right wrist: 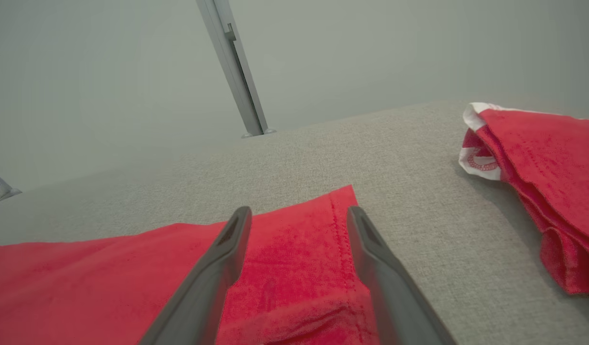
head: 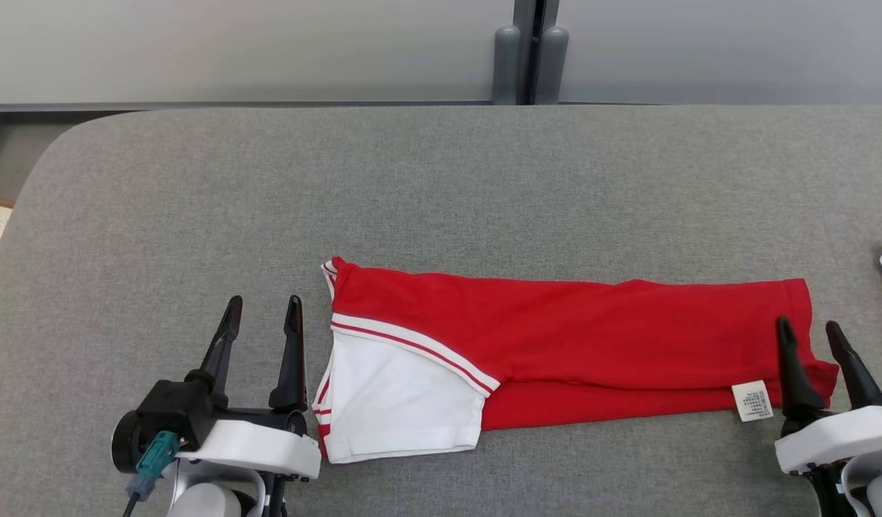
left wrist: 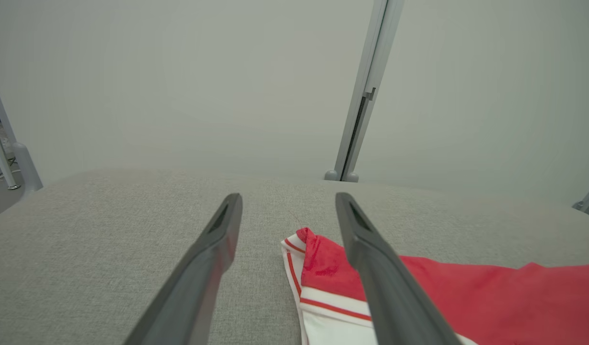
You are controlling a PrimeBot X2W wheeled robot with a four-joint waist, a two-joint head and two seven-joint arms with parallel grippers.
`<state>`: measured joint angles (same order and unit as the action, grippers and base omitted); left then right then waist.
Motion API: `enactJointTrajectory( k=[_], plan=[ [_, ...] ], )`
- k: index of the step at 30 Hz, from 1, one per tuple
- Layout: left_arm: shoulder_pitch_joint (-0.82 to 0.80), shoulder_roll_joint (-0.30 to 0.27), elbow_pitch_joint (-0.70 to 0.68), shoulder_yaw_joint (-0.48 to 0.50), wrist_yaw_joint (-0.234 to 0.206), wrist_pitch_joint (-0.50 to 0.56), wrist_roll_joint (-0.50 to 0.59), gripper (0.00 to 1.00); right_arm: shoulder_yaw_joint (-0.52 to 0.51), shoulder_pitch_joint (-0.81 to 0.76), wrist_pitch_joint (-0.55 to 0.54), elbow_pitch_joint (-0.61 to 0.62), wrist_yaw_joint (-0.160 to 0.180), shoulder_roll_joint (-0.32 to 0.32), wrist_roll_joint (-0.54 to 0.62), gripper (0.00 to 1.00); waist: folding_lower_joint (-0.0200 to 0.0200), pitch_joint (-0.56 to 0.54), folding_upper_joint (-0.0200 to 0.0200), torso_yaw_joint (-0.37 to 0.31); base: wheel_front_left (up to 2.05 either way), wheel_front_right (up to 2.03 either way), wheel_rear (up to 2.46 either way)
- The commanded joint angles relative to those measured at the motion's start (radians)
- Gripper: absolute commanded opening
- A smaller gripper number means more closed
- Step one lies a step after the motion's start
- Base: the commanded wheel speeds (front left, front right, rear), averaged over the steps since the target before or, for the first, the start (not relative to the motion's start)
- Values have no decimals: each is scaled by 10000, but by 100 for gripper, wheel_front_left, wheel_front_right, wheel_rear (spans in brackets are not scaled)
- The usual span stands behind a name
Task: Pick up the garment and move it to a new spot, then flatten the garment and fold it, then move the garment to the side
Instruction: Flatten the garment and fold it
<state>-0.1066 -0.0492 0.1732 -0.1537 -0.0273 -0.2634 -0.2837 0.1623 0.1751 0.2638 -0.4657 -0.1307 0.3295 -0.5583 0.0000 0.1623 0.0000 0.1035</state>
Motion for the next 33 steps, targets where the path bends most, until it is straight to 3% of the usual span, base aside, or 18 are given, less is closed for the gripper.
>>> enactJointTrajectory(
  k=[1, 8, 17, 18, 19, 25, 33],
  plan=[
    [-96, -35, 27, -29, 4, -10, -40, 100, -182, 213, 7, -360, 0, -49, -84, 100, 0, 78, 0, 35, 0, 0, 0],
    [-269, -35, 128, -280, 61, -10, 35, 100, -638, 849, 6, -2240, 0, -379, -396, 100, 0, 272, 0, 155, 0, 0, 0],
    [-268, -33, 207, -346, 29, -10, -58, 100, -179, 1258, -31, -3912, 0, -673, -738, 100, 0, 279, 0, 206, 0, 0, 0],
    [-264, -35, 216, -351, 21, -10, -70, 100, -97, 1296, -39, -3976, 0, -685, -782, 43, 0, 277, 0, 201, 0, 0, 0],
    [-260, -35, 226, -355, 20, -10, -73, 100, -11, 1335, -41, -4013, -1, -677, -836, 0, 0, 274, 0, 196, 0, 0, 0],
    [-234, -34, 281, -341, -4, -10, -118, 100, -154, 1484, -9, -3928, 13, -207, -1048, 0, 0, 201, 0, 155, 0, 0, 0],
    [-119, -36, 319, -308, -18, -10, -267, 100, -1750, 1655, 5, -3638, 9, 237, -329, 0, 0, -23, 0, 120, 0, 0, 0]
  ],
)
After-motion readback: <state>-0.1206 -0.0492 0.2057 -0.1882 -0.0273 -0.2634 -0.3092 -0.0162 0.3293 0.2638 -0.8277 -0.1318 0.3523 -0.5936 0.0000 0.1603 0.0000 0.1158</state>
